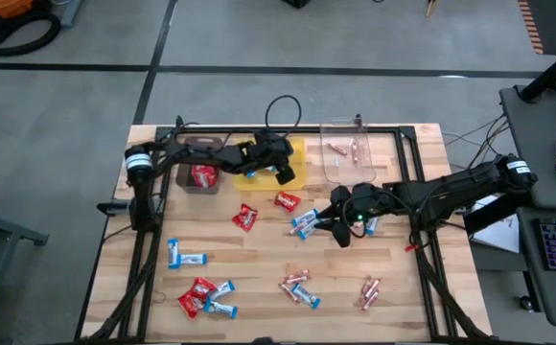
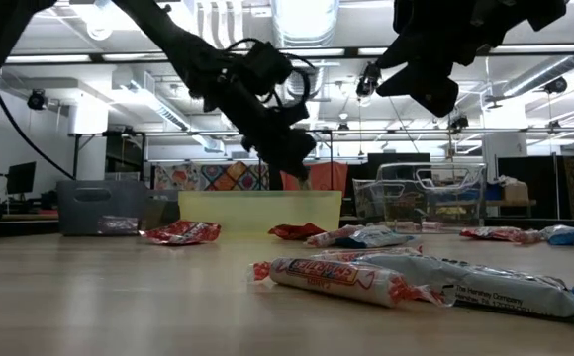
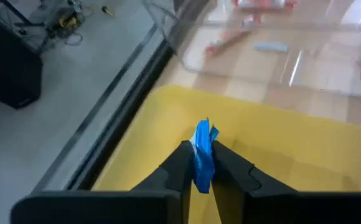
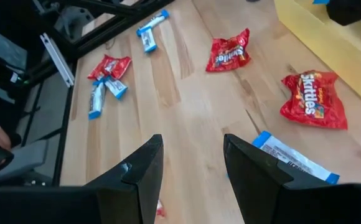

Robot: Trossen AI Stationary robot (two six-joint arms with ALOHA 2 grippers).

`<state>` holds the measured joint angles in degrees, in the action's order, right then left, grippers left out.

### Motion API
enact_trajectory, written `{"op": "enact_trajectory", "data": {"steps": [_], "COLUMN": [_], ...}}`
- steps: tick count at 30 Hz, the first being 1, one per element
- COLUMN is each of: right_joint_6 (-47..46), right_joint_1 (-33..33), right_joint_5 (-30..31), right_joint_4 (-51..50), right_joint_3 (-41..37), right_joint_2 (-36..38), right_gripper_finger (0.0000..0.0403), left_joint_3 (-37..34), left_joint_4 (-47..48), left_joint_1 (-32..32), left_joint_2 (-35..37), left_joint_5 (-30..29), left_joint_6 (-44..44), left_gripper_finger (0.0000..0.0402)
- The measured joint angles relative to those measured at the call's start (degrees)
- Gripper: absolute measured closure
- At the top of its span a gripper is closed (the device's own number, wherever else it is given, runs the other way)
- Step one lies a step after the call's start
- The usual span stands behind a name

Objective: Sort candy
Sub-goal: Put the white candy into the yellow bin, then put the orange candy into the transparent bin

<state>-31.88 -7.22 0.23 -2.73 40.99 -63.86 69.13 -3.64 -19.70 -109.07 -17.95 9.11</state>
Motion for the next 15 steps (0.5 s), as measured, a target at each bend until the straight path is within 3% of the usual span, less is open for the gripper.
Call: {"op": "enact_trajectory", "data": {"steps": [10,15], "right_joint_6": [0.46,0.46], "right_joint_1": [0.0,0.0], "right_joint_5": [-0.04,-0.07], "right_joint_4": [-0.03,-0.03], "right_joint_3": [-0.02,-0.02], "right_joint_2": [0.0,0.0], "right_gripper_finger": [0.0243,0.0243], "left_joint_3": [5.6,6.22], "left_joint_4": [10.19,11.9], "left_joint_1": [0.14,1.16], "left_joint_2": [-1.62,-0.64], "left_joint_5": [1.1,7.38], "left_joint_6": [0.29,-0.66], "left_gripper_finger": [0.0311,0.0297]}}
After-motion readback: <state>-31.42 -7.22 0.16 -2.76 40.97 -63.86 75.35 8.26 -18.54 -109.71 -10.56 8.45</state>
